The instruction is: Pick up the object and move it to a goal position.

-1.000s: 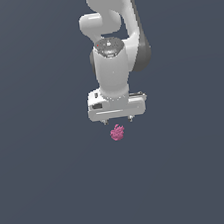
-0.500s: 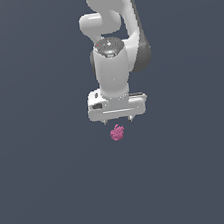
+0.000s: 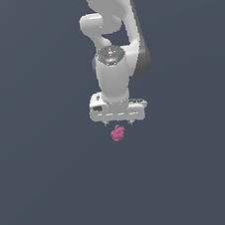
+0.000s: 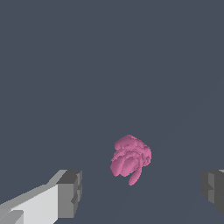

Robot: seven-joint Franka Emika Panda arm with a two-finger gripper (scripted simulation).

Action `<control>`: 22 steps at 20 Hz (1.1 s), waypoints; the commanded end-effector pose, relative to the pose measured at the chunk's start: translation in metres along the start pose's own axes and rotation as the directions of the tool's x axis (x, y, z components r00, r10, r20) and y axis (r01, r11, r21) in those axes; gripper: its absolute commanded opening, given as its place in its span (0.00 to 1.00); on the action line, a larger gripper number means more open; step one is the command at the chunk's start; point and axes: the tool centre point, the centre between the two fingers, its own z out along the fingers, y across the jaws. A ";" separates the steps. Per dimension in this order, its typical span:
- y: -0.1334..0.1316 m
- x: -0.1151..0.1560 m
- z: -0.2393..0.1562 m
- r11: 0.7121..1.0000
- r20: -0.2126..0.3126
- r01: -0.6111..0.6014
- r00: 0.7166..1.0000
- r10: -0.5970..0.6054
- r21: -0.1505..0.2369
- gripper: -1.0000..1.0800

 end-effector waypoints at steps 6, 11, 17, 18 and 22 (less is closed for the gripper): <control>0.003 -0.010 0.027 0.982 0.014 -0.189 0.982 0.189 -0.009 0.96; 0.005 -0.017 0.045 0.947 0.021 -0.320 0.947 0.320 -0.020 0.96; 0.008 -0.024 0.061 0.902 0.023 -0.431 0.901 0.432 -0.032 0.96; 0.008 -0.025 0.063 0.895 0.023 -0.445 0.895 0.446 -0.033 0.96; 0.010 -0.028 0.069 0.873 0.023 -0.486 0.873 0.487 -0.039 0.96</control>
